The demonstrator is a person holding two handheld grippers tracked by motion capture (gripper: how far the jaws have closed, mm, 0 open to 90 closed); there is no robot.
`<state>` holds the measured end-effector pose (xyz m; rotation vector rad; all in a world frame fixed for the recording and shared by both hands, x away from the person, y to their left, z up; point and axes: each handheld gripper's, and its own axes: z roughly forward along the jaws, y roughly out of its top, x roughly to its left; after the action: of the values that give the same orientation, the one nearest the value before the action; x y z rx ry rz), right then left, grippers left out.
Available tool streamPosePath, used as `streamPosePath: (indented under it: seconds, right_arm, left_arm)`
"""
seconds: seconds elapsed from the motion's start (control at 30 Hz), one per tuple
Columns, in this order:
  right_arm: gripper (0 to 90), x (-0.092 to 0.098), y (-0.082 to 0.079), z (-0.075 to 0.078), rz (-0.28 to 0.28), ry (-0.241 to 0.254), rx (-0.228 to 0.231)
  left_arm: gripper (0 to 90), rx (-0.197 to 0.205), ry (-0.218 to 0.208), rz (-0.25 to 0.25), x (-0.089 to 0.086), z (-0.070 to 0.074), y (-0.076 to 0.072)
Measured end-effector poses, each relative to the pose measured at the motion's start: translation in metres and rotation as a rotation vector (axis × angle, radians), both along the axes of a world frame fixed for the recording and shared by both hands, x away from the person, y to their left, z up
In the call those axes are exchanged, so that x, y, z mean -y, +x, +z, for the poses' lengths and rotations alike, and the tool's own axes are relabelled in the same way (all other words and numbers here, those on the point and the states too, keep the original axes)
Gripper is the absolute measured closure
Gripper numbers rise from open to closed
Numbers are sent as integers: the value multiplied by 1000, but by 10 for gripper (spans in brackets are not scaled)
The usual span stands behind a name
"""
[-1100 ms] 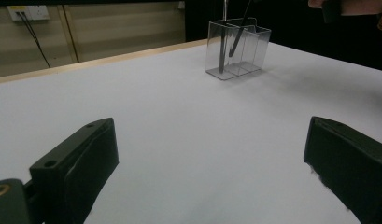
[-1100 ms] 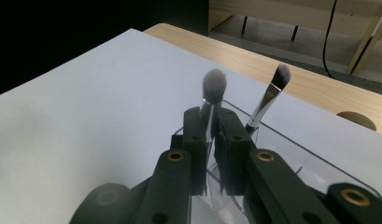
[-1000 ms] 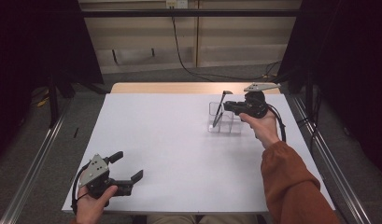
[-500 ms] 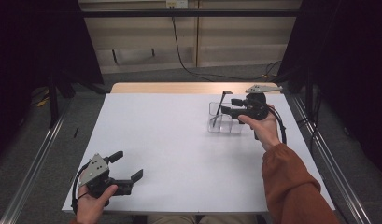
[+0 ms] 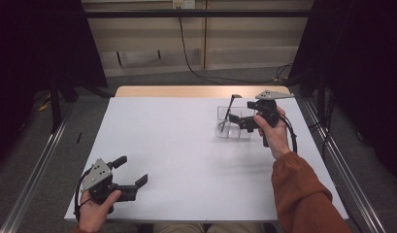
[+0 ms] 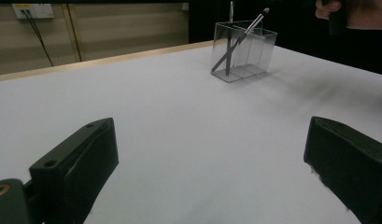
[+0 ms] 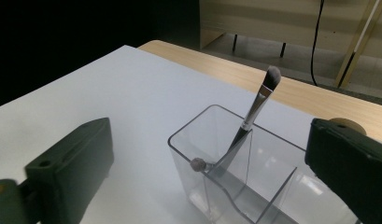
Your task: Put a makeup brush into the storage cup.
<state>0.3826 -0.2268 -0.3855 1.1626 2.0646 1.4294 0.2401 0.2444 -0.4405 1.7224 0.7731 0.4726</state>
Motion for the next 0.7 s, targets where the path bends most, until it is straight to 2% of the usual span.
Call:
streamPosePath:
  seconds: [0.03, 0.17, 0.27, 0.57, 0.7]
  right_arm:
    - [14, 1, -1, 0, -5, -9, 3]
    - [20, 4, -4, -2, -18, 4, 1]
    - [20, 5, -6, -2, -30, 8, 3]
    - [18, 9, -18, -4, -41, 4, 26]
    - [15, 13, -23, -4, -49, 21, 32]
  left_arm:
    - [29, 1, 0, 0, -1, 0, 0]
    - [19, 11, -32, 0, -3, 1, 0]
    - [20, 5, -42, 8, -2, 0, 1]
    - [24, 4, -37, 24, -3, 0, 2]
    - [24, 9, -25, 18, -4, 0, 3]
